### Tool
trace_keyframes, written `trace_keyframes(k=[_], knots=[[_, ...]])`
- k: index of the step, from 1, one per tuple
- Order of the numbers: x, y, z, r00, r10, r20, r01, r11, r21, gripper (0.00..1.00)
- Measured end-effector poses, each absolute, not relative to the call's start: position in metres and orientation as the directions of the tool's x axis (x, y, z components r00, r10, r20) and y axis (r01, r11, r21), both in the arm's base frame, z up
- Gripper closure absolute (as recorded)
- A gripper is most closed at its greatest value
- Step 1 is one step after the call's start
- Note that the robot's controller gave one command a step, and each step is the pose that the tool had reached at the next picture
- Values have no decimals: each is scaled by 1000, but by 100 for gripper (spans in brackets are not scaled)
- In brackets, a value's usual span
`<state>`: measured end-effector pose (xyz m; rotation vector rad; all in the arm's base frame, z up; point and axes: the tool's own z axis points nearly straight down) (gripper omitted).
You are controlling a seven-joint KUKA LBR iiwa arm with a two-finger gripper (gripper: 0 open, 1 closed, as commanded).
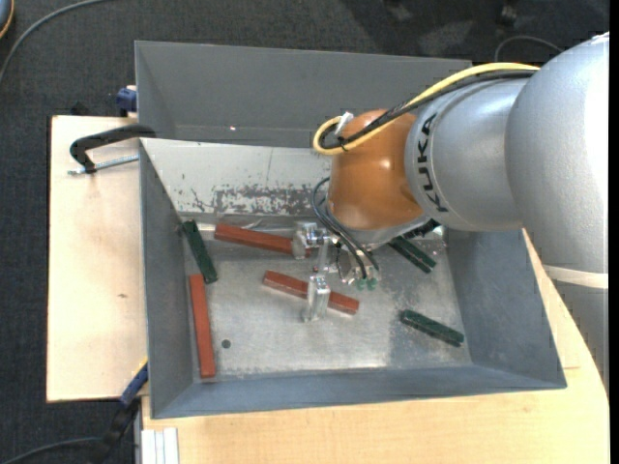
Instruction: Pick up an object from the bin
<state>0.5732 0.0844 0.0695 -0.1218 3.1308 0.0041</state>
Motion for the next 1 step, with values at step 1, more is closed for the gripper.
trace_keyframes(k=[1], knots=[[574,86,75,-997,-78,-12,-78,997,4,100]])
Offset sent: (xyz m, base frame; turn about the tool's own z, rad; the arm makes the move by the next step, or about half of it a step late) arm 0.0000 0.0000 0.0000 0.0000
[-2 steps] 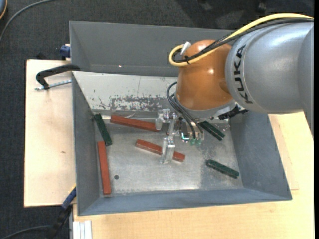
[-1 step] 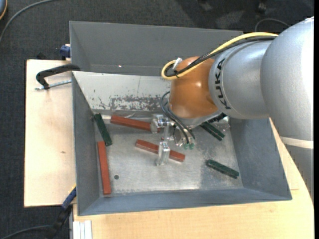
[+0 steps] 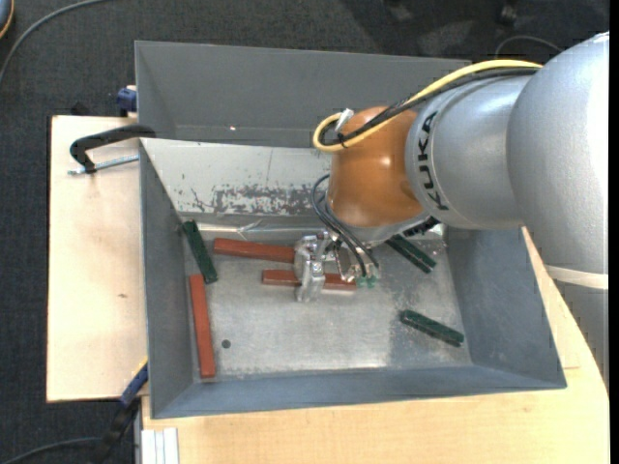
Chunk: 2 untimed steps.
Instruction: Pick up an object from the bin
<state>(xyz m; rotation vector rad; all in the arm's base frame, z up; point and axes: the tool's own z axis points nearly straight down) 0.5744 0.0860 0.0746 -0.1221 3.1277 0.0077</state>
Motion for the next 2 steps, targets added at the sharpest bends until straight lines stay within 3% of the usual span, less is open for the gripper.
trace_keyframes(k=[1,2], knots=[[561,68,75,-986,168,-9,168,986,7,100],[573,97,74,-972,235,-11,235,972,4,100]])
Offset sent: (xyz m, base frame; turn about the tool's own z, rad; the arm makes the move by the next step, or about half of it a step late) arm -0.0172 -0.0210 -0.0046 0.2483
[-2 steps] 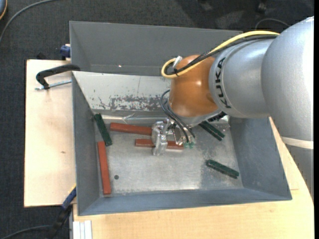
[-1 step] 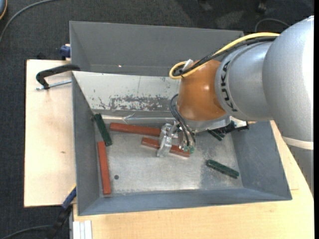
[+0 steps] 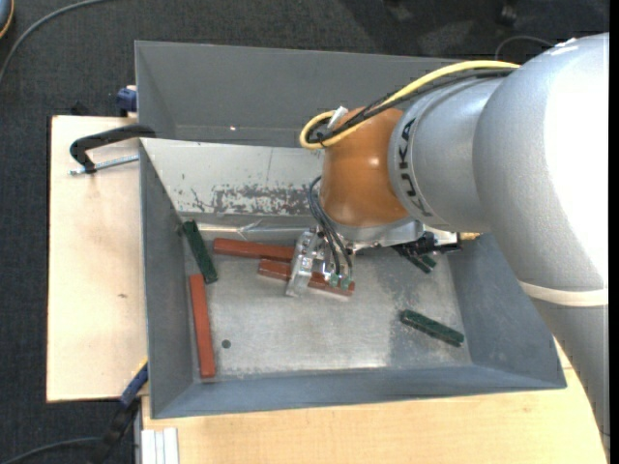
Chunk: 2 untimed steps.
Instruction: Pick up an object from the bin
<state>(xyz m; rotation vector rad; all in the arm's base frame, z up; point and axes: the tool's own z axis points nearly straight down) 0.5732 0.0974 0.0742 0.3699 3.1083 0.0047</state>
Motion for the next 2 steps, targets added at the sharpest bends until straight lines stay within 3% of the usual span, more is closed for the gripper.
trace_keyframes(k=[1,2], knots=[[549,142,74,-950,312,-7,312,950,5,100],[532,124,194,-951,310,-10,310,951,7,100]])
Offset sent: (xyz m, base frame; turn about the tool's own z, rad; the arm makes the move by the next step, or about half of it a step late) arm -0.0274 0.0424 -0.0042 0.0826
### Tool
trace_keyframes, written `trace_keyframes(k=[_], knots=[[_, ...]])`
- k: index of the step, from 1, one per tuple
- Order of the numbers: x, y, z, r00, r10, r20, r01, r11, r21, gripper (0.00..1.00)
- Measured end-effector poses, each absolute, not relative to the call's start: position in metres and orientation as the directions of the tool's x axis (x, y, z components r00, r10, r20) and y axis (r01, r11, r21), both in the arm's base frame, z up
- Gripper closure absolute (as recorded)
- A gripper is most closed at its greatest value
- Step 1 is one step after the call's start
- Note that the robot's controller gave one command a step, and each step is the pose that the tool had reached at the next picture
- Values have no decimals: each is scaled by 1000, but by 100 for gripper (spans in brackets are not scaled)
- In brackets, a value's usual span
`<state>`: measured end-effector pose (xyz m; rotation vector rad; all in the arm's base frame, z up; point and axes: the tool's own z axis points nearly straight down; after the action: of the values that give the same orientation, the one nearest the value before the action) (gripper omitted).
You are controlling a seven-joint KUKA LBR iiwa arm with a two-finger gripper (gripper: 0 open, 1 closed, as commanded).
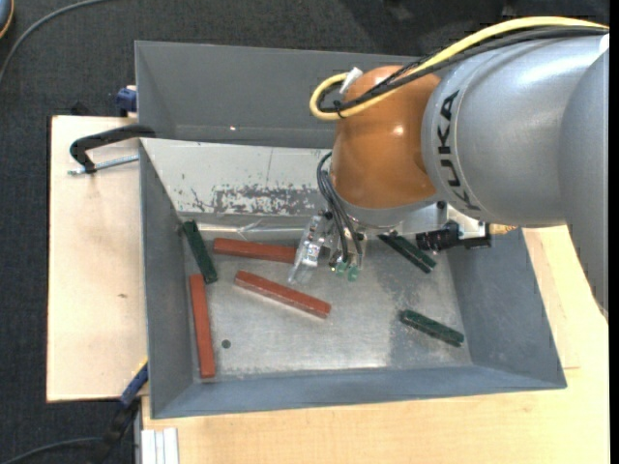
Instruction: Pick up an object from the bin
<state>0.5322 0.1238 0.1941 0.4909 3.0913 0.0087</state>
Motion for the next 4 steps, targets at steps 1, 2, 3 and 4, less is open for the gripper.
trace_keyframes(k=[1,2,3,4], knots=[[531,124,190,-951,309,-4,309,951,3,0],[542,101,70,-807,591,0,591,807,2,0],[542,101,71,-807,591,0,591,807,2,100],[586,61,219,-803,596,-11,596,803,10,100]])
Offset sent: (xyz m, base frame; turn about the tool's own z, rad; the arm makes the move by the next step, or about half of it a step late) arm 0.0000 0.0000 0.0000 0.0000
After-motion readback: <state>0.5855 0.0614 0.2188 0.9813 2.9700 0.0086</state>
